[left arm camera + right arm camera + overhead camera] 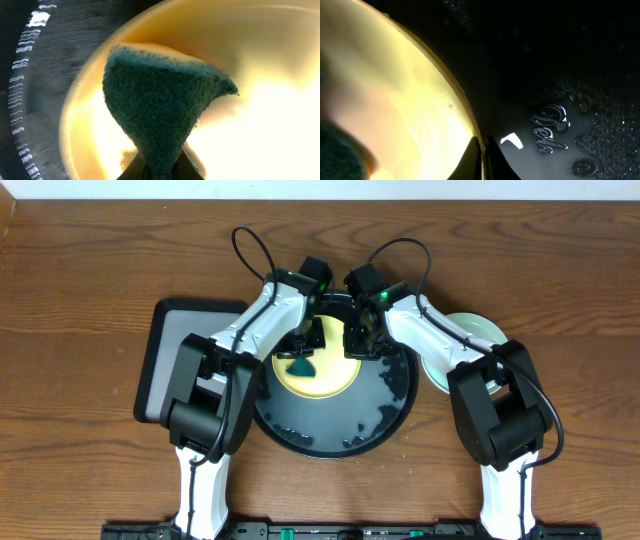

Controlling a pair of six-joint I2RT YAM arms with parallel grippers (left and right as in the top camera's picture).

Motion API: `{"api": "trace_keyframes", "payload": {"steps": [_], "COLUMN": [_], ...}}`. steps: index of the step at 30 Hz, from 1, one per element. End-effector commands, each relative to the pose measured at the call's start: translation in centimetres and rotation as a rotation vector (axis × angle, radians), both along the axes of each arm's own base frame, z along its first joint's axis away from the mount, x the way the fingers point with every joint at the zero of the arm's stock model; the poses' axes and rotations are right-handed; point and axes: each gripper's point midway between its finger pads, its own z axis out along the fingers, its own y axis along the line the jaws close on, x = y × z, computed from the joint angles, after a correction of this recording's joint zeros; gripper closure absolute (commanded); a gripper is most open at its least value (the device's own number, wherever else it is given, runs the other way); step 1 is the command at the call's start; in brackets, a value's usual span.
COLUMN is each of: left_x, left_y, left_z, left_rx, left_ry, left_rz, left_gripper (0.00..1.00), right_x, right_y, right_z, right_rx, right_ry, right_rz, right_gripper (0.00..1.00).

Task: Clean dirty plates on tray and stack at the side
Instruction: 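Scrub the yellow plate with the sponge in left gripper, then raise the left gripper with sponge back above the dish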

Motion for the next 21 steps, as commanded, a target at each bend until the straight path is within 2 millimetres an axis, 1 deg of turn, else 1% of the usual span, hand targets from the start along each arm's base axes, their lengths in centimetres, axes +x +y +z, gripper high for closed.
{"api": "trace_keyframes", "payload": {"steps": [1,4,5,7,9,10,12,13,14,15,16,17,20,21], "left_x": [0.0,2.9,3.3,5.0,6.5,6.8,7.2,7.4,7.6,7.8,8.0,8.2,8.6,8.7], "left_y": [-4.5,-5.8,-5.9,-5.9,-4.0,-2.8,-0.4,0.2,1.0,1.9,2.3,3.3,4.6,5.2], "left_z": [0.0,0.4,0.5,0.7,0.7,0.8,1.6,2.0,2.8,4.1,4.9,6.7,10.1,11.6], "left_rx": [-0.233,-0.278,-0.283,-0.266,-0.154,-0.092,0.026,0.047,0.068,0.071,0.07,0.065,0.048,0.038], "left_ry": [0.007,-0.115,-0.135,-0.208,-0.271,-0.286,-0.304,-0.308,-0.312,-0.321,-0.327,-0.347,-0.404,-0.434], "left_rz": [-0.124,-0.137,-0.139,-0.139,-0.087,-0.055,-0.013,-0.006,0.006,0.026,0.036,0.059,0.095,0.108], "left_gripper": [0.93,0.93,0.92,0.92,0.93,0.93,0.93,0.93,0.93,0.93,0.93,0.93,0.93,0.93], "right_x": [-0.6,-0.6,-0.6,-0.6,-0.6,-0.6,-0.7,-0.7,-0.7,-0.6,-0.6,-0.6,-0.6,-0.6], "right_y": [-0.5,-0.5,-0.5,-0.5,-0.5,-0.5,-0.5,-0.5,-0.5,-0.5,-0.5,-0.5,-0.5,-0.5], "right_z": [-0.9,-0.9,-0.9,-0.9,-0.9,-0.9,-0.9,-0.9,-0.9,-0.9,-0.9,-0.9,-0.9,-0.9], "right_rx": [-0.045,-0.045,-0.045,-0.045,-0.045,-0.045,-0.047,-0.047,-0.047,-0.046,-0.046,-0.046,-0.046,-0.046], "right_ry": [0.009,0.009,0.009,0.008,0.009,0.009,0.011,0.011,0.01,0.01,0.009,0.009,0.009,0.009], "right_rz": [0.017,0.018,0.018,0.018,0.017,0.018,0.018,0.018,0.017,0.017,0.017,0.017,0.018,0.018], "right_gripper": [0.99,0.99,0.99,0.99,0.99,0.99,0.99,0.99,0.99,0.99,0.99,0.99,0.99,0.99]}}
